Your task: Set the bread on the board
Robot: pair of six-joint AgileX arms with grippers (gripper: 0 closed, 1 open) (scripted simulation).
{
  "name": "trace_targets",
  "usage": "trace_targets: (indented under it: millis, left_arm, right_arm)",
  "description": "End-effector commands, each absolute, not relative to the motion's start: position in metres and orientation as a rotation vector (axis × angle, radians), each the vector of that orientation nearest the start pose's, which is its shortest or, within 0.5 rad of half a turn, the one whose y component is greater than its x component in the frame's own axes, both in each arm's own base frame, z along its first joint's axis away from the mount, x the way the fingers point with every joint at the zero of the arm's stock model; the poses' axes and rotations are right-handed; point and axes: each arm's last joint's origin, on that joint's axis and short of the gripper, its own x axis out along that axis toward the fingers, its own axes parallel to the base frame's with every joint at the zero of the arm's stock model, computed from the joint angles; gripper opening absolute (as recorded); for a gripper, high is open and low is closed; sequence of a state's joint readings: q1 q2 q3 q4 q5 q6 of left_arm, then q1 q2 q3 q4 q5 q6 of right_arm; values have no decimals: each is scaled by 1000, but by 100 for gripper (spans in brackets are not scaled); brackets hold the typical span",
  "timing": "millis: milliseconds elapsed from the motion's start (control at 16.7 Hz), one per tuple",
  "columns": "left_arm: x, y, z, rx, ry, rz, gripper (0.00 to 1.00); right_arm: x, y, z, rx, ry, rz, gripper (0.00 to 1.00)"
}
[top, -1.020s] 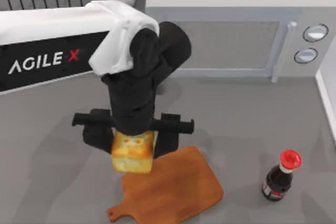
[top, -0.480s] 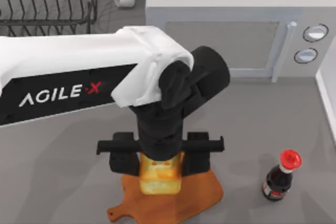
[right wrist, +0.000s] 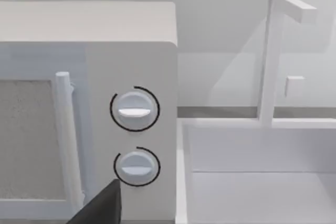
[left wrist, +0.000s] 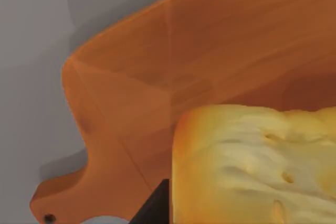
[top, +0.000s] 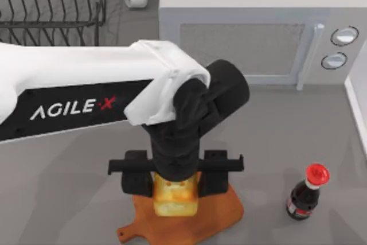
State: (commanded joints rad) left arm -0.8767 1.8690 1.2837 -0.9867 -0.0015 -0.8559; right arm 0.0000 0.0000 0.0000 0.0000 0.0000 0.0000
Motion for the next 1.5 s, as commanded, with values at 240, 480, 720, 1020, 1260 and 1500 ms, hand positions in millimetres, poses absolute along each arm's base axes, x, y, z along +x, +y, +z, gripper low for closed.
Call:
trace_targets:
  millis: [240, 480, 720, 1020, 1260, 1500]
  left_arm:
    - [219, -261, 153, 8, 1561, -22, 0]
    - [218, -260, 141, 16, 1569, -13, 0]
    - [218, -260, 141, 16, 1569, -13, 8]
    - [218, -260, 141, 16, 1569, -13, 45]
    - [218, -260, 141, 16, 1569, -13, 75]
    - [218, -260, 141, 16, 1569, -13, 100]
  right_arm:
    - [106, -1, 160, 0, 0, 0, 100]
    - [106, -1, 160, 0, 0, 0, 100]
    - [106, -1, 160, 0, 0, 0, 100]
    - [106, -1, 160, 0, 0, 0, 100]
    - [106, -1, 160, 0, 0, 0, 100]
    - [106, -1, 160, 0, 0, 0, 100]
